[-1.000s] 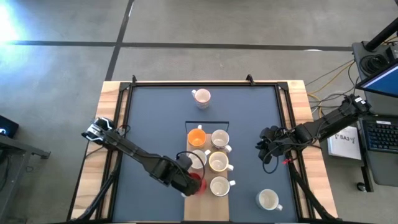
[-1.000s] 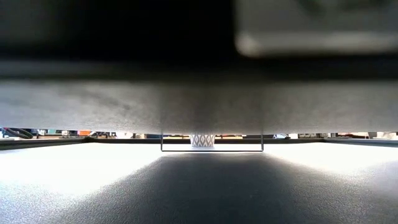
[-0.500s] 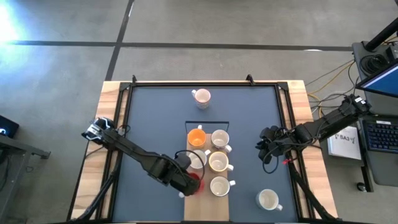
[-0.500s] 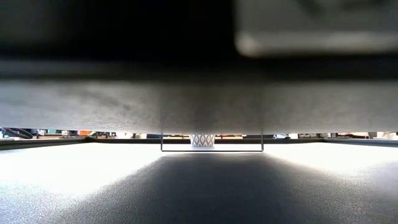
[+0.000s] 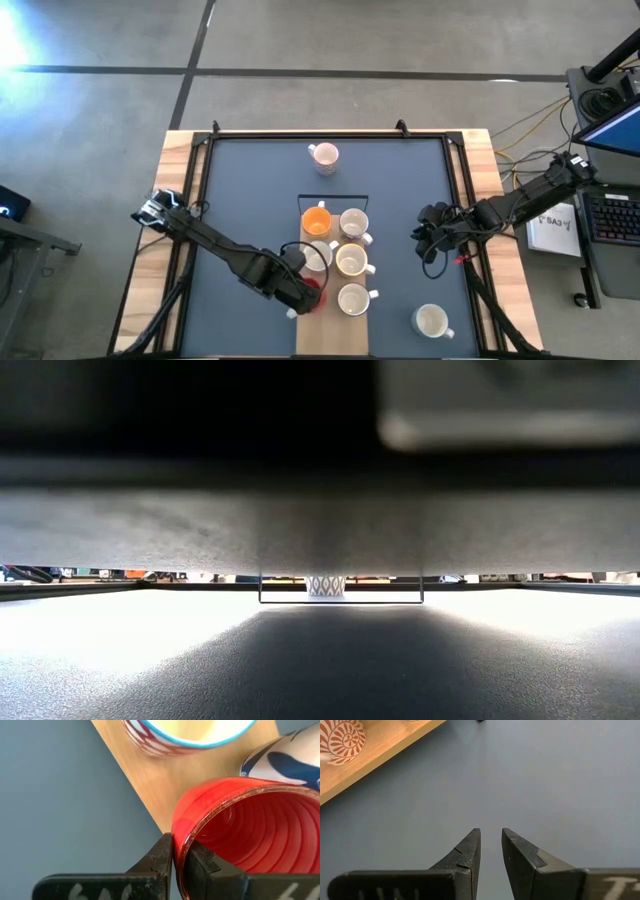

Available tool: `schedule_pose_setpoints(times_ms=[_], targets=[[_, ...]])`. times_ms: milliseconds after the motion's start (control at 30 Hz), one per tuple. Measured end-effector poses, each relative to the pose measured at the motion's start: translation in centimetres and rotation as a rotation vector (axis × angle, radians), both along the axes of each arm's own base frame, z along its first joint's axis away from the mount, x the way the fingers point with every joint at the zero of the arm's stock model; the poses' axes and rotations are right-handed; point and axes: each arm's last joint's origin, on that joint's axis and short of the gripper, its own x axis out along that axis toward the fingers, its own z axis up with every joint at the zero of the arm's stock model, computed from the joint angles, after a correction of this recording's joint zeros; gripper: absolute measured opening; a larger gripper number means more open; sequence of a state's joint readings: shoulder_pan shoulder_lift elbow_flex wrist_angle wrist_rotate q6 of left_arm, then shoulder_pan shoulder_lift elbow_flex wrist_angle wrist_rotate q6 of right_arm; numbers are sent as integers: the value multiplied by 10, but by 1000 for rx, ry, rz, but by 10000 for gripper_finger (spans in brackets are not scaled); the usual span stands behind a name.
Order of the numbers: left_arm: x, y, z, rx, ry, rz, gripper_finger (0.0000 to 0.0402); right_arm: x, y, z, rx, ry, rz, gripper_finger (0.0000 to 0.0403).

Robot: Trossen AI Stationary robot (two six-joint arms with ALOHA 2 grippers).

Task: Place coffee mugs
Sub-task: Put the red mug on the shelf

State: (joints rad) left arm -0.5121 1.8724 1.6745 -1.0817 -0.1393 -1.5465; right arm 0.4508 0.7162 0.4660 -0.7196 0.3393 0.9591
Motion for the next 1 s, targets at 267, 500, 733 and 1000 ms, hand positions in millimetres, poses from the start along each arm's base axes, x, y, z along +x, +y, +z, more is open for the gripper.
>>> schedule_pose_setpoints(times_ms=[267,500,733,1000], targets=[[7,-5,-13,-12,32,0,15,0,0,0,1,0,0,68],[8,-5,-12,-6,29,2,24,0,0,0,0,0,0,68],[8,-4,-12,13,15,13,43,0,0,0,1,0,-1,68],[10,-2,-12,58,-19,32,64,0,0,0,0,0,0,68]])
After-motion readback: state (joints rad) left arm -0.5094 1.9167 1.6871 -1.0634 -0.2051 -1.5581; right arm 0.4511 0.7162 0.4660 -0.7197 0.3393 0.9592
